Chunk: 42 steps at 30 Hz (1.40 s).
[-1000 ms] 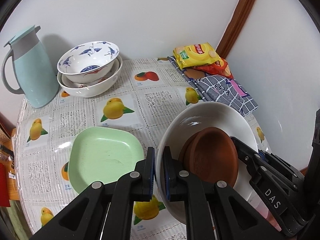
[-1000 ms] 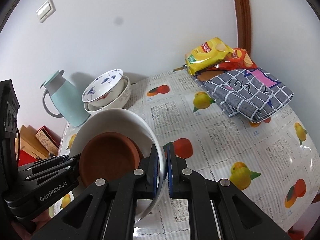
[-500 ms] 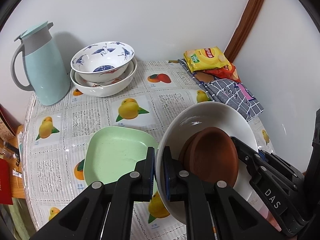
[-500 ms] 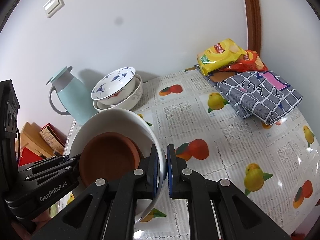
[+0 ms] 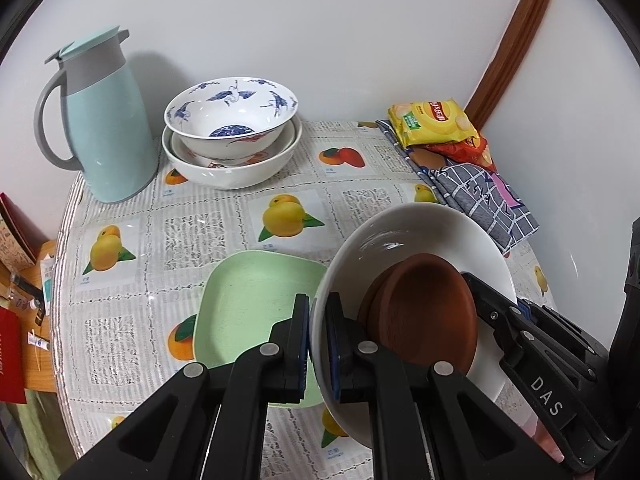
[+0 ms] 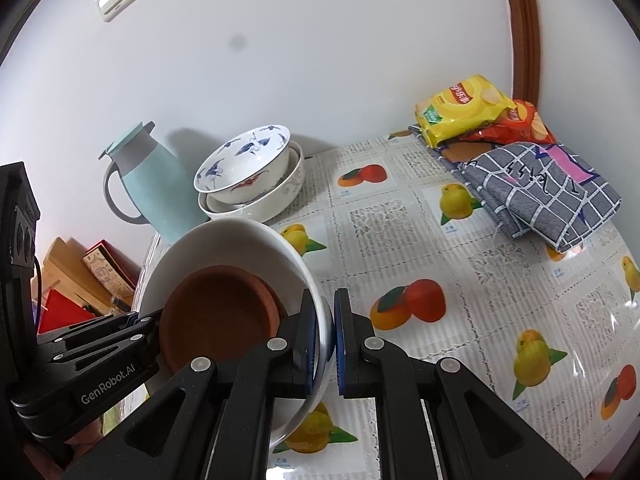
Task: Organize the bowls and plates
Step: 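Lower the white bowl onto the green plate with both grippers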
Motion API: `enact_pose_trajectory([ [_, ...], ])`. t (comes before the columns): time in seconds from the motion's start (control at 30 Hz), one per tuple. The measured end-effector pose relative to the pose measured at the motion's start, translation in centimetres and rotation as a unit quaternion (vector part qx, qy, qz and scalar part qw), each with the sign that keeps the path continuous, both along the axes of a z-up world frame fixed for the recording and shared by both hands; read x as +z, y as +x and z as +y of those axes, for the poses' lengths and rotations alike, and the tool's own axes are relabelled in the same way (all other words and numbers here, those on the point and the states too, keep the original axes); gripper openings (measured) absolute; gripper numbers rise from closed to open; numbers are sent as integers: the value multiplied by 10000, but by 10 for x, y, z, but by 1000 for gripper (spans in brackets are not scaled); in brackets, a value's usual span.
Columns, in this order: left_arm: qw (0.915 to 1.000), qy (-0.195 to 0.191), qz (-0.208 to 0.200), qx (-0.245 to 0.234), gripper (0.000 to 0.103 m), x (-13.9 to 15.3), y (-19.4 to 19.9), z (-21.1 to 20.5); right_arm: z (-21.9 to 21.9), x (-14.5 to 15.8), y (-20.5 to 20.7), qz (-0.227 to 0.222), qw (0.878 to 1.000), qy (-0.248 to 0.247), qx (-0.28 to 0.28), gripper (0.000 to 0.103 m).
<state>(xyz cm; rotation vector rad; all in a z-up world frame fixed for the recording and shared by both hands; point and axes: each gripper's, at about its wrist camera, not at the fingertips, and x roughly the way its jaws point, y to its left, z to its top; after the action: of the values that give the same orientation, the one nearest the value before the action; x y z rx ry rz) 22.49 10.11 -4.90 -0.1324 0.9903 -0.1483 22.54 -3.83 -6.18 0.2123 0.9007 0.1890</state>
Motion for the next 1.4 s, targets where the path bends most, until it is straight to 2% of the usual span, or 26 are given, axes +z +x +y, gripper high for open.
enact_pose_trajectory([
  [0.73, 9992, 21, 148, 384, 9, -15, 2, 44, 43, -17, 17, 175, 9991, 74, 369, 9],
  [1.4, 9968, 8, 551, 586, 9, -56, 12, 64, 64, -59, 31, 590, 9964, 51, 610, 9],
])
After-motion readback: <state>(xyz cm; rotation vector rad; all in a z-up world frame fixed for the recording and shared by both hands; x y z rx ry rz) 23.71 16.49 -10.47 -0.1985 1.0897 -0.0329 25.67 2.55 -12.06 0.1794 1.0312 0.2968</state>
